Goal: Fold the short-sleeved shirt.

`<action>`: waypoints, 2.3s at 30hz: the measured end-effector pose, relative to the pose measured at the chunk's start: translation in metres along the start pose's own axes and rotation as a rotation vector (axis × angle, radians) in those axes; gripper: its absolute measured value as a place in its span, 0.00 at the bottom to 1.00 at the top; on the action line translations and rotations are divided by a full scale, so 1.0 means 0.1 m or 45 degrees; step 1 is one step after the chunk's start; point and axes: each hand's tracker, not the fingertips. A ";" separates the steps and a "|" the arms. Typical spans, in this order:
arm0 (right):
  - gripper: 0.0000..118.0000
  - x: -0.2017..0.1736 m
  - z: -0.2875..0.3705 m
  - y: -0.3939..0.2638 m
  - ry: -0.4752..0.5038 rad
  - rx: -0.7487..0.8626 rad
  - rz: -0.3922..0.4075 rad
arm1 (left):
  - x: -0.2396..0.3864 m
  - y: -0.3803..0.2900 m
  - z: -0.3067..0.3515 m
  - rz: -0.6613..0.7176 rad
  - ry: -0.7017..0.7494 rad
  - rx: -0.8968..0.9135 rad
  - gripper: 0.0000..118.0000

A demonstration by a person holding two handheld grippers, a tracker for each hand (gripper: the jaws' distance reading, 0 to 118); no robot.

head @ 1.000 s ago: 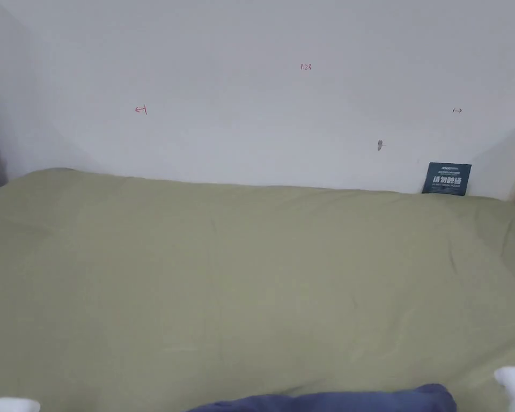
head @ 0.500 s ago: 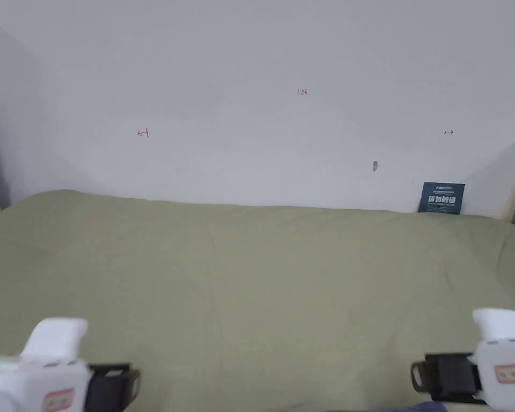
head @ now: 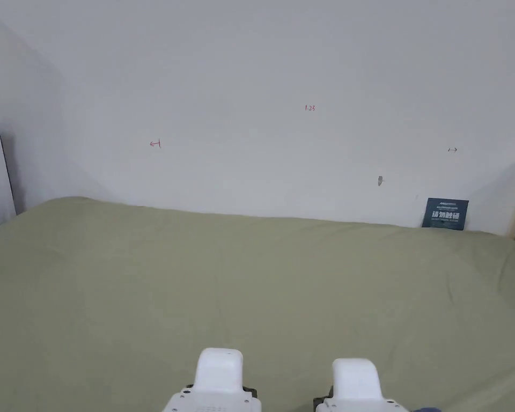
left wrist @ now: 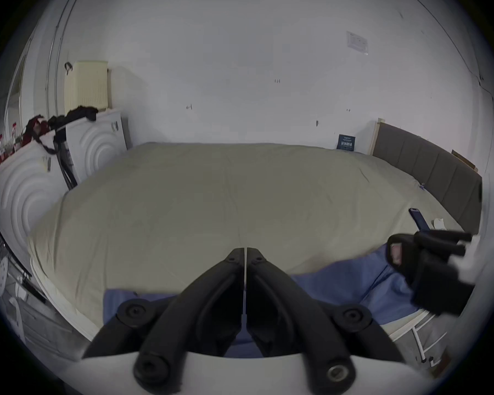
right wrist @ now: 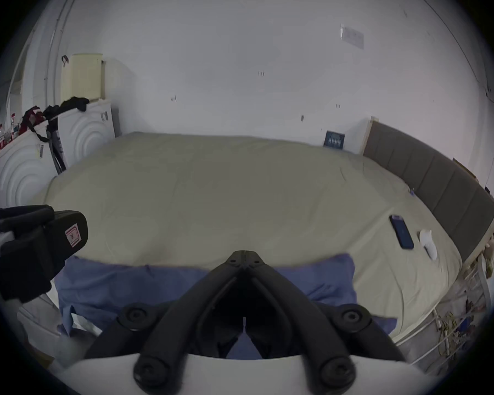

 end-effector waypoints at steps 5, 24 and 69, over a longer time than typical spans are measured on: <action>0.01 -0.02 -0.08 -0.07 0.012 -0.032 -0.008 | 0.01 -0.05 -0.08 -0.006 0.000 -0.034 0.01; 0.01 0.48 0.12 0.33 0.175 0.019 -0.127 | -2.40 -0.05 -0.60 0.395 -0.738 -0.487 0.86; 0.01 1.10 0.40 0.35 0.214 -0.003 -0.325 | -0.93 0.52 -0.64 0.461 -0.906 -0.536 0.10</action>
